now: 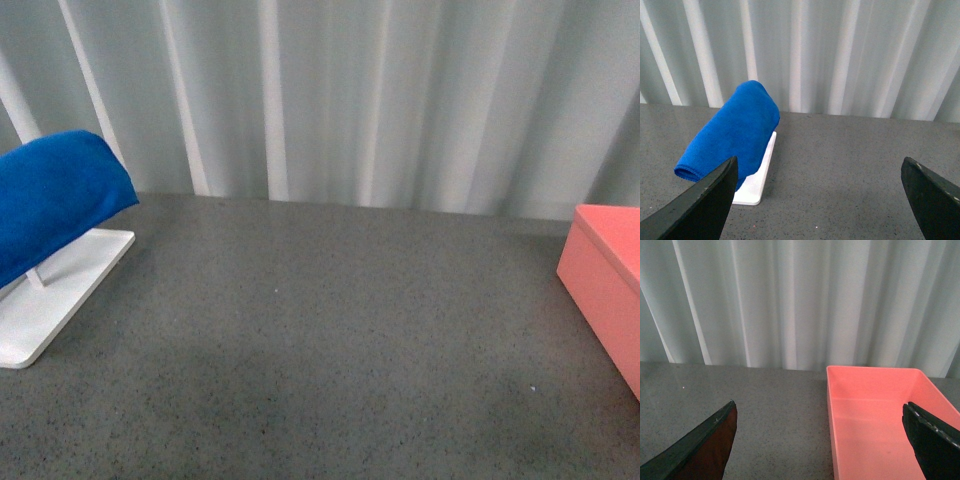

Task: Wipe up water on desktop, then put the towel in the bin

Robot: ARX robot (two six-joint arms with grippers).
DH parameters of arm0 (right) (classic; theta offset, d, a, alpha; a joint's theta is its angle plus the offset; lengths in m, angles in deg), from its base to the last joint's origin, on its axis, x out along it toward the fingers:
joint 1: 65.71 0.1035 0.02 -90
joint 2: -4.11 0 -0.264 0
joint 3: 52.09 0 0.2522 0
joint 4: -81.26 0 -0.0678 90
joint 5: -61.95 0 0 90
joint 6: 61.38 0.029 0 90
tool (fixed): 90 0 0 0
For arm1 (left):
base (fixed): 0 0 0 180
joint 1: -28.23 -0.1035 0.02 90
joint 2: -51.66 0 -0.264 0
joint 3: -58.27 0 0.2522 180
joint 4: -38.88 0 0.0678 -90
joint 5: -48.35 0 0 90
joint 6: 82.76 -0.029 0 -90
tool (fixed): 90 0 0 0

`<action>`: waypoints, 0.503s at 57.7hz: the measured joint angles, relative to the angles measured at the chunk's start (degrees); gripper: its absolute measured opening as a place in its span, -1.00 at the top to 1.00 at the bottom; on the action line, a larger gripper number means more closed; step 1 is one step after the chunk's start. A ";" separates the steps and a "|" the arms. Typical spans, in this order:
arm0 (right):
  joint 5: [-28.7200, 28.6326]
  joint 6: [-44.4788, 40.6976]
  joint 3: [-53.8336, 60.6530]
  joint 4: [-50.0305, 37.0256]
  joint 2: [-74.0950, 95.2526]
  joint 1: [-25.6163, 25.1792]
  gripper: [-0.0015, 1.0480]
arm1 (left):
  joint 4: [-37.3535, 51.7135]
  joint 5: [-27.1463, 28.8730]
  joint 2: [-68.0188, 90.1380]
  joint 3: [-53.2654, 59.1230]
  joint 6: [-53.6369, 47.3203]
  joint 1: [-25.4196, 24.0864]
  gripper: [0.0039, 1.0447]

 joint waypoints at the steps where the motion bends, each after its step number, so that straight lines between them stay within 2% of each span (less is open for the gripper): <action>1: 0.00 0.00 0.00 0.00 0.00 0.00 -0.87 | 0.00 0.00 0.00 0.00 0.00 0.00 -0.88; 4: 0.00 0.00 0.00 0.00 0.00 0.00 -0.87 | -0.15 -0.17 0.15 -0.09 0.02 -0.02 -0.88; 9: 0.02 0.00 0.00 0.00 0.00 0.00 -0.87 | -18.25 -4.26 13.60 -8.81 4.44 -0.07 -0.88; 12: -0.15 0.00 0.00 0.00 -0.04 0.00 -0.87 | -22.62 -4.57 24.61 -14.71 5.62 0.70 -0.88; 22: 0.02 0.00 0.00 0.00 -0.04 0.04 -0.87 | -9.07 -7.08 54.12 -33.11 3.72 2.58 -0.88; 29: -0.02 0.00 0.00 0.00 -0.04 0.04 -0.87 | -5.16 -7.30 70.62 -45.59 0.94 2.93 -0.88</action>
